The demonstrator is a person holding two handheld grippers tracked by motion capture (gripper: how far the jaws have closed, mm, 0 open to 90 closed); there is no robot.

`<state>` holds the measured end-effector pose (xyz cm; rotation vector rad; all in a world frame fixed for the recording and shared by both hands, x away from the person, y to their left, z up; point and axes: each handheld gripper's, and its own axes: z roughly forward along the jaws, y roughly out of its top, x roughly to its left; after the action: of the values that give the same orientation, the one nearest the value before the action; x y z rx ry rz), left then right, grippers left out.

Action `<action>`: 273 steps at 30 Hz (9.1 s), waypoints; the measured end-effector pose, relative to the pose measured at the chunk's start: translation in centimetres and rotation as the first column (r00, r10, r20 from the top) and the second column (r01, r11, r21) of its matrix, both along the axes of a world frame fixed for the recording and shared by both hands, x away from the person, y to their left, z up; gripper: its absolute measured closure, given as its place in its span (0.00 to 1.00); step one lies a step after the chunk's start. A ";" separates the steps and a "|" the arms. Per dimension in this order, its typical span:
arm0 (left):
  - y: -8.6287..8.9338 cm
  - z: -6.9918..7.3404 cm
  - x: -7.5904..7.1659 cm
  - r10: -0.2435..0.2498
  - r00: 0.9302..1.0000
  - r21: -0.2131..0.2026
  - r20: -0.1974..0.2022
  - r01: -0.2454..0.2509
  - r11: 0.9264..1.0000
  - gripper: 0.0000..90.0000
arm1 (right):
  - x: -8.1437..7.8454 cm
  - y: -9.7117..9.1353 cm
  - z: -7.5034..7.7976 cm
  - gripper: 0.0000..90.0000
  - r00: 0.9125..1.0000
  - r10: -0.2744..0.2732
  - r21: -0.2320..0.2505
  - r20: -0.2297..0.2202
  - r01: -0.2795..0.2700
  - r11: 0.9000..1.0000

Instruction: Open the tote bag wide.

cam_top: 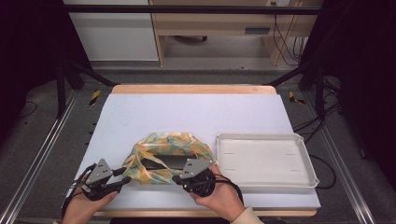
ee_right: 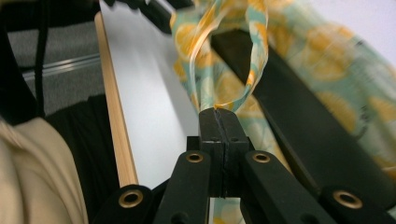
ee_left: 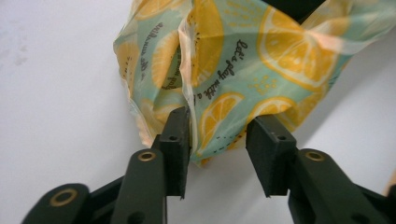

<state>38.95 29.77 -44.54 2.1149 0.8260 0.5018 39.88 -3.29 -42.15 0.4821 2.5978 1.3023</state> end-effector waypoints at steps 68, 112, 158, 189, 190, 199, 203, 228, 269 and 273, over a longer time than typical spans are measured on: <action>-1.6 -1.1 0.2 -0.059 0.998 0.099 -0.032 0.062 0.993 0.70 | 0.7 -3.3 -1.4 0.37 0.991 -0.136 -0.183 -0.003 0.133 0.974; -3.7 3.0 11.5 0.060 0.998 0.090 0.029 -0.062 0.994 0.99 | -0.1 -3.4 -3.3 1.00 0.995 -0.100 -0.257 -0.011 0.094 0.962; -2.3 0.9 12.8 0.103 0.995 0.030 0.016 -0.104 0.994 0.95 | -0.6 -5.0 -3.6 0.95 0.991 -0.134 -0.227 -0.017 0.126 0.966; -1.8 -0.5 1.7 0.080 0.997 -0.028 0.021 -0.079 0.996 0.20 | 5.5 -4.8 2.7 0.44 0.957 -0.287 -0.111 0.036 0.289 0.951; -2.1 -0.7 1.6 0.068 0.998 -0.022 0.014 -0.068 0.997 0.16 | 6.2 -4.6 2.6 0.43 0.955 -0.296 -0.119 0.025 0.297 0.947; -2.1 -1.8 1.9 0.053 0.996 -0.014 -0.065 -0.054 0.998 0.12 | 7.2 -4.3 1.9 0.43 0.956 -0.294 -0.171 -0.009 0.288 0.942; -2.3 -1.9 1.7 0.037 0.996 -0.002 -0.075 -0.037 0.999 0.24 | 7.7 -4.3 1.4 0.69 0.962 -0.271 -0.202 -0.022 0.261 0.944; -3.1 -1.6 1.5 0.022 0.999 0.147 -0.027 -0.018 0.989 0.92 | 11.6 -4.8 0.5 1.00 0.918 -0.396 -0.274 0.038 0.390 0.879; -2.2 -1.6 1.7 0.040 0.998 0.193 -0.041 -0.032 0.981 0.97 | 13.3 -6.1 -0.1 1.00 0.892 -0.447 -0.310 0.060 0.442 0.841; -2.2 -1.6 1.7 0.042 0.998 0.193 -0.040 -0.034 0.981 0.97 | 13.1 -6.3 -0.1 1.00 0.892 -0.447 -0.309 0.062 0.443 0.841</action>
<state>40.67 27.58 -46.19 2.2976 0.8747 0.5770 53.02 -9.54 -42.22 0.9614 2.4248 0.7157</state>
